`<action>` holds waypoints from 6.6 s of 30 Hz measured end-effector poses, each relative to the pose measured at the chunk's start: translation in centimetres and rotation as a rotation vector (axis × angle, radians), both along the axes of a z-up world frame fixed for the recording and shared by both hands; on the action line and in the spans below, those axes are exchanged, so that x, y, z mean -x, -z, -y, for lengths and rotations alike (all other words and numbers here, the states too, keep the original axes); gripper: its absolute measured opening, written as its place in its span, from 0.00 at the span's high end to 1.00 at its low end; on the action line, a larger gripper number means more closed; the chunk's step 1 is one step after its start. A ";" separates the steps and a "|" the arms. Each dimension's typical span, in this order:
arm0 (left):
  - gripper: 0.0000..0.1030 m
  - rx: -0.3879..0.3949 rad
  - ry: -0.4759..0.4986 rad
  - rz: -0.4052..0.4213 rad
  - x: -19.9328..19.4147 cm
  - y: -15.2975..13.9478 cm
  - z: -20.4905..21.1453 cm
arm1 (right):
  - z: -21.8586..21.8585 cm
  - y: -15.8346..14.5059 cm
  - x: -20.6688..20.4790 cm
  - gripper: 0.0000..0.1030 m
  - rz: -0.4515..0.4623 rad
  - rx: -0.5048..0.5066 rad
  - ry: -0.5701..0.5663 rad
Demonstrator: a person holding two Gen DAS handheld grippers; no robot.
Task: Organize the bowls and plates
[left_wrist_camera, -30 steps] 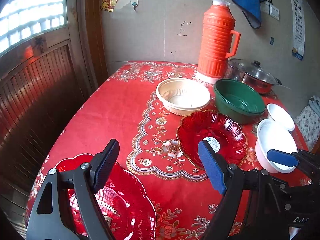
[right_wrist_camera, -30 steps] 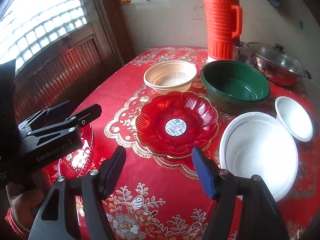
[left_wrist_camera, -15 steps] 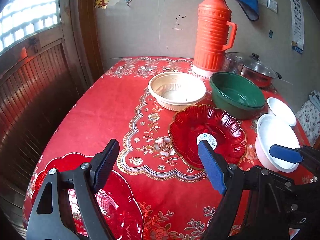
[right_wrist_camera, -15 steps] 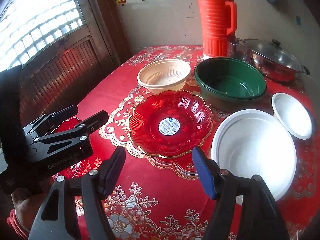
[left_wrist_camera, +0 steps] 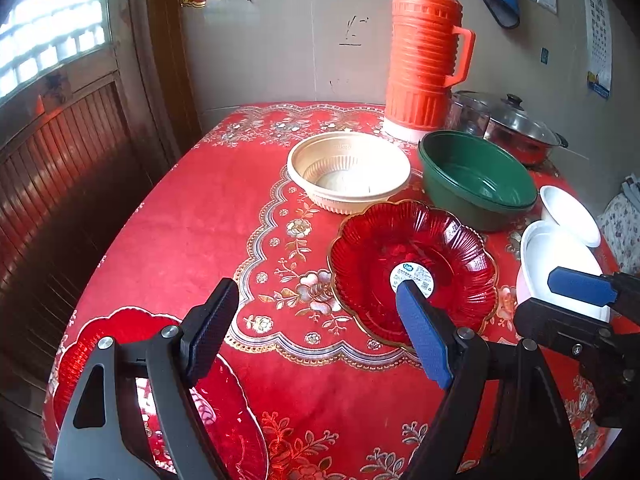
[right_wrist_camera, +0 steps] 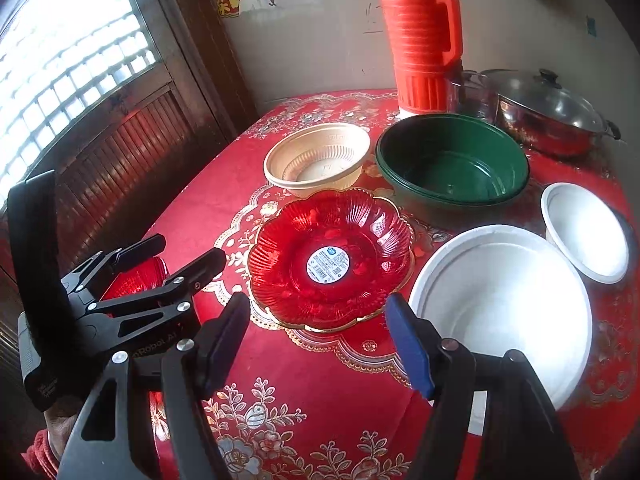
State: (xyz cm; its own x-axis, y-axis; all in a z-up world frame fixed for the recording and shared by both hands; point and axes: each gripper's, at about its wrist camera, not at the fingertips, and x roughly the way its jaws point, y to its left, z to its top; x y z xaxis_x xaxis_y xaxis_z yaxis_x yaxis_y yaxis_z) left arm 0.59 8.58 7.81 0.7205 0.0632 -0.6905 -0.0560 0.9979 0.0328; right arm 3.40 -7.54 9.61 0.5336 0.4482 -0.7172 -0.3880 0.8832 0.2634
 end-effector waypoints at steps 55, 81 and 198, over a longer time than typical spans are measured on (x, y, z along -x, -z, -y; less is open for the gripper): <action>0.21 0.171 0.032 -0.368 -10.5 6.0 0.9 | -1.3 4.8 -13.4 0.45 -0.317 0.178 -0.043; 0.72 0.103 0.025 -0.313 -7.6 4.1 -0.8 | -1.1 4.0 -9.8 0.79 -0.199 0.178 -0.058; 0.47 0.092 -0.192 0.008 7.0 -0.5 -9.3 | -12.1 -1.0 4.1 0.29 0.091 0.147 -0.208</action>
